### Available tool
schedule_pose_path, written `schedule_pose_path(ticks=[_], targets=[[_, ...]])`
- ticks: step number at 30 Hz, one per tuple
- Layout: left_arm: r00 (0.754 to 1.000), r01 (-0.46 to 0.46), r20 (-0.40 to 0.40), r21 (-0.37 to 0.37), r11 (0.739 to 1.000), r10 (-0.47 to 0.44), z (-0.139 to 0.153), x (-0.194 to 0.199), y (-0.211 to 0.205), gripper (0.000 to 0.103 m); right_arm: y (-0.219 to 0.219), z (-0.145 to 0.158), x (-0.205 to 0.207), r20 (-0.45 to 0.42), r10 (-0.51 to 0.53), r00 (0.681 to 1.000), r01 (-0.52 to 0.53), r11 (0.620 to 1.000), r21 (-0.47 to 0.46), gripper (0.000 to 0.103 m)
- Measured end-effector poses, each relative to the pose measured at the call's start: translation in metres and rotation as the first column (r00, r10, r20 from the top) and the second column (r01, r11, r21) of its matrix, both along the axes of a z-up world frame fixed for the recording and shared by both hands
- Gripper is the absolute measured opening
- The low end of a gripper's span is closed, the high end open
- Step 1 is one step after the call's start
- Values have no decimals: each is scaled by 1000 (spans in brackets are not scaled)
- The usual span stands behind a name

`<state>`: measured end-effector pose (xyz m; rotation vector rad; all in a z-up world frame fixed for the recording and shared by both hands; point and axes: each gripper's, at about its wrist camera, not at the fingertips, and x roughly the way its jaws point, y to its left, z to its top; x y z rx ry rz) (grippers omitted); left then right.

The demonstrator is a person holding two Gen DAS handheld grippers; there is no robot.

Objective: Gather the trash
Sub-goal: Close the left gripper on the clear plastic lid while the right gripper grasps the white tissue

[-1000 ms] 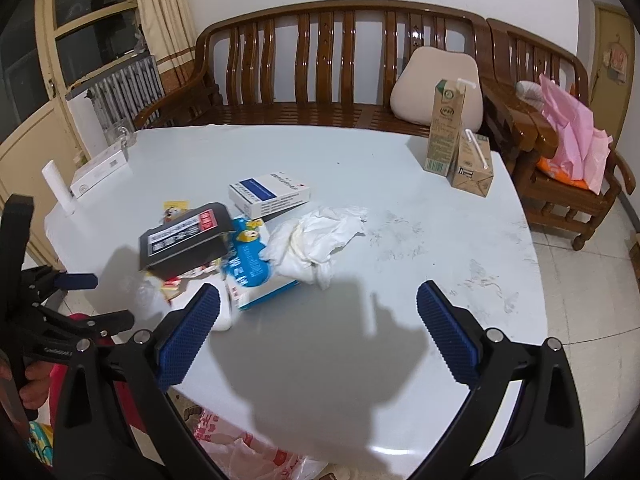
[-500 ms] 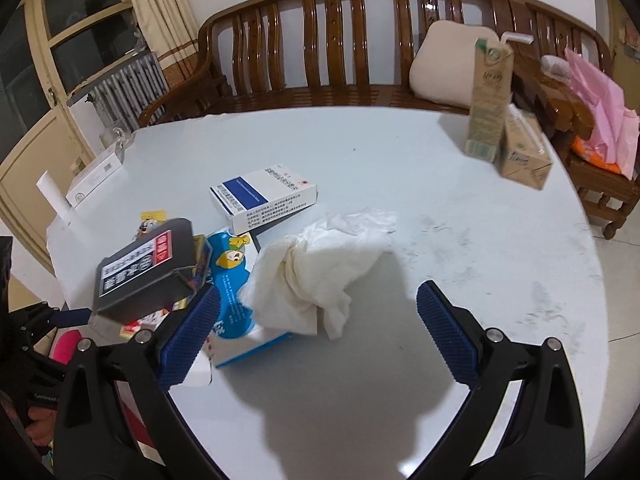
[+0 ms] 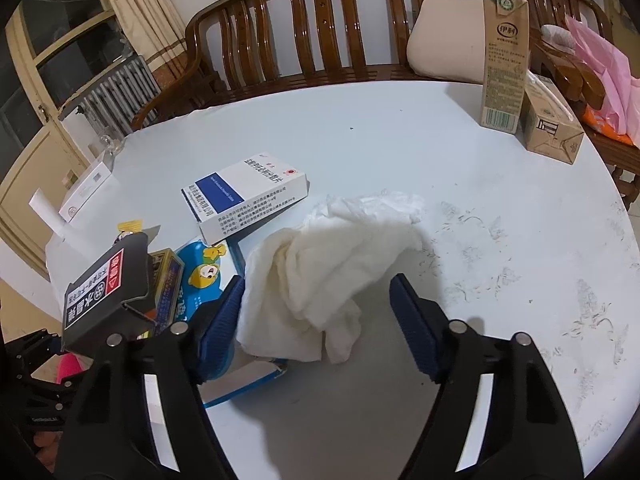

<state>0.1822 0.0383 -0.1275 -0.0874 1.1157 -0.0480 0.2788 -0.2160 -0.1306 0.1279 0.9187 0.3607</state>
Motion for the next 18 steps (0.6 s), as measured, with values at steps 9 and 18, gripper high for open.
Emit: schedule_pose_path(ticks=[9,18], targets=[[1000,-3,4,-2,1000,3,2,4,-3,41,-4,-3,1,2,-11,1000,11,1000,-14,28],[1000,-4,-3,-4,1000,4,3,8,-5,38,-2,2,-3,34,-27,999,30,997,-71,20]])
